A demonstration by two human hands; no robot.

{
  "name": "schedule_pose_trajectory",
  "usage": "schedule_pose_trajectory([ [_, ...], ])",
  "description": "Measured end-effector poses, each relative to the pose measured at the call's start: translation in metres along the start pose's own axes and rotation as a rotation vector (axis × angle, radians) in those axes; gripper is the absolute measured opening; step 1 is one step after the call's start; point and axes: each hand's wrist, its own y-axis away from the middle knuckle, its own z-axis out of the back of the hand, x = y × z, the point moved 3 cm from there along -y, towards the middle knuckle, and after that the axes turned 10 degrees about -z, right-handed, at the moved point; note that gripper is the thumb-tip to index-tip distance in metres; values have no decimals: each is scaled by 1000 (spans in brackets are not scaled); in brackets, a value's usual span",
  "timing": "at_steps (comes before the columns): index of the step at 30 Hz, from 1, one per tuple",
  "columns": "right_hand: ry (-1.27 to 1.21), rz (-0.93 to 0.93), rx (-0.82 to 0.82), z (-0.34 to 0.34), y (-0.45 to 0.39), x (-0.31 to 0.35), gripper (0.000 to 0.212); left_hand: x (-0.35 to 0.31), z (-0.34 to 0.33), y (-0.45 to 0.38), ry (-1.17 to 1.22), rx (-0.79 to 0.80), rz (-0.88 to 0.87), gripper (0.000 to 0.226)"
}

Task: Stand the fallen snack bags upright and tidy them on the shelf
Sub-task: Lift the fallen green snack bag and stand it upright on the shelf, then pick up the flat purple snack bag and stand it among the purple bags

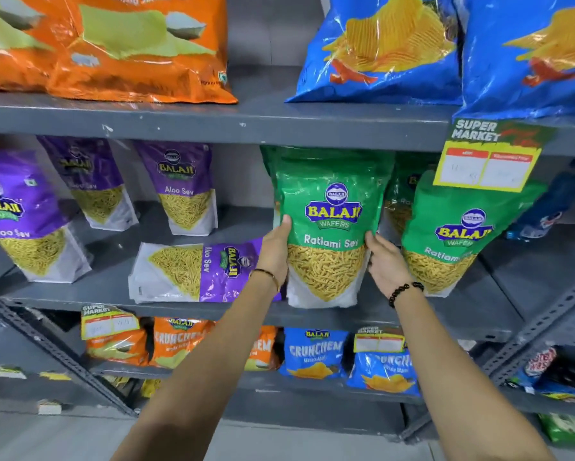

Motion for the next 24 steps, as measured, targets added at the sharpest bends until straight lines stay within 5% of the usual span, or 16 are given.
schedule_pose_trajectory([
  [5,-28,22,-128,-1,-34,5,57,4,-6,-38,31,57,-27,41],
  [15,-119,28,-304,-2,-58,-7,53,17,13,-71,-71,151,-48,35],
  [24,-136,38,-690,-33,-30,-47,38,-12,134,-116,-461,118,-174,25],
])
